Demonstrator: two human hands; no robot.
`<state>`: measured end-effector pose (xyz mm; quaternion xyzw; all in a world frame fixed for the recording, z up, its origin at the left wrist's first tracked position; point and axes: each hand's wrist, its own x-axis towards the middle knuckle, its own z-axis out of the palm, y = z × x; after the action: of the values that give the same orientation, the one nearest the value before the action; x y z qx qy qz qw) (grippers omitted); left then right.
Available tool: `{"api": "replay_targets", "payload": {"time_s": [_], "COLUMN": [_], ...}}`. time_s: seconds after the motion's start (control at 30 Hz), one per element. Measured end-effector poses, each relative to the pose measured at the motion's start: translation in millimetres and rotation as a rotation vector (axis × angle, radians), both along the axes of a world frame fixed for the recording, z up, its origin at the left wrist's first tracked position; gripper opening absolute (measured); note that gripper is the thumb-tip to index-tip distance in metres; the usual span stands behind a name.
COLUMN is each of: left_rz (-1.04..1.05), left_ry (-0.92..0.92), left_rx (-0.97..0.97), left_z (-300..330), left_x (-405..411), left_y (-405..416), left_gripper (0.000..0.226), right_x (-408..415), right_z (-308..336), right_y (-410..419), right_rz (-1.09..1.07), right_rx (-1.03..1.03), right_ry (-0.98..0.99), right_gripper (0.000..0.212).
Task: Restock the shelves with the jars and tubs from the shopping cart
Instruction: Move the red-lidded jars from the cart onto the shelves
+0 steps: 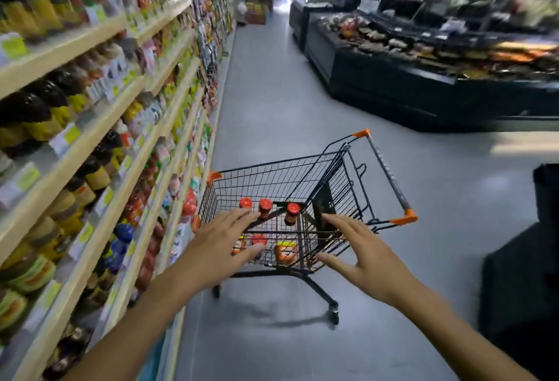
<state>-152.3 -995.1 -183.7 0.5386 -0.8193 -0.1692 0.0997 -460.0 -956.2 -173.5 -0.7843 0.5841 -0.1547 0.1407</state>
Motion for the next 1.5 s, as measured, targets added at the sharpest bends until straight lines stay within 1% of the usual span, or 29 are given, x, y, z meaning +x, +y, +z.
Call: {"api": "replay_targets", "payload": {"time_s": [0.07, 0.23, 0.3, 0.4, 0.53, 0.63, 0.73, 0.83, 1.03, 1.17, 1.27, 1.4, 1.5], "left_rz": [-0.026, -0.051, -0.045, -0.018, 0.021, 0.036, 0.046, 0.045, 0.042, 0.003, -0.003, -0.006, -0.006], "left_ry": [0.014, 0.03, 0.009, -0.03, -0.1, -0.115, -0.138, -0.142, -0.111, -0.077, -0.066, -0.033, -0.002], "left_rx": [0.043, 0.072, 0.089, 0.112, 0.153, 0.179, 0.252, 0.291, 0.401, 0.454, 0.494, 0.52, 0.525], "left_z": [-8.6, -42.7, -59.2, -84.3, -117.5, -146.7, -177.4, -206.8, -277.9, -333.2, -373.8, -418.1, -443.6], "left_x": [-4.2, -15.4, -21.8, -34.3, -52.4, -64.7, -74.0, -76.6, -73.6, -73.8, -73.2, -69.7, -64.4], "left_y": [-26.7, -101.1, -135.0, -192.6, -269.6, -319.6, -359.6, -385.9, -434.5, -457.3, -467.3, -468.7, -468.1], "left_gripper": [0.083, 0.088, 0.088, 0.093, 0.085, 0.077, 0.077, 0.08, 0.075, 0.073, 0.074, 0.078, 0.079], "right_x": [-2.6, -18.0, -23.4, -32.7, -47.7, -56.7, -61.4, -59.7, -47.1, -34.1, -27.9, -23.1, -21.6], "right_z": [-8.0, -43.8, -63.5, -92.6, -132.8, -164.5, -192.5, -219.2, -290.0, -356.6, -413.6, -479.2, -518.4], "right_y": [-20.6, -94.9, -132.9, -198.6, -285.0, -334.3, -374.2, -401.3, -445.5, -467.2, -479.5, -495.6, -509.8], "right_rz": [-0.026, -0.068, -0.068, -0.054, -0.054, -0.023, -0.015, -0.036, -0.108, -0.172, -0.223, -0.305, -0.362], "right_rx": [0.011, 0.019, 0.024, 0.026, 0.097, 0.146, 0.188, 0.243, 0.334, 0.377, 0.462, 0.571, 0.591], "right_ry": [-0.017, -0.069, -0.073, -0.082, -0.071, -0.06, -0.031, -0.011, -0.018, -0.068, -0.075, -0.035, -0.022], "right_gripper": [0.076, 0.079, 0.078, 0.075, 0.076, 0.079, 0.08, 0.081, 0.079, 0.079, 0.084, 0.089, 0.093]}}
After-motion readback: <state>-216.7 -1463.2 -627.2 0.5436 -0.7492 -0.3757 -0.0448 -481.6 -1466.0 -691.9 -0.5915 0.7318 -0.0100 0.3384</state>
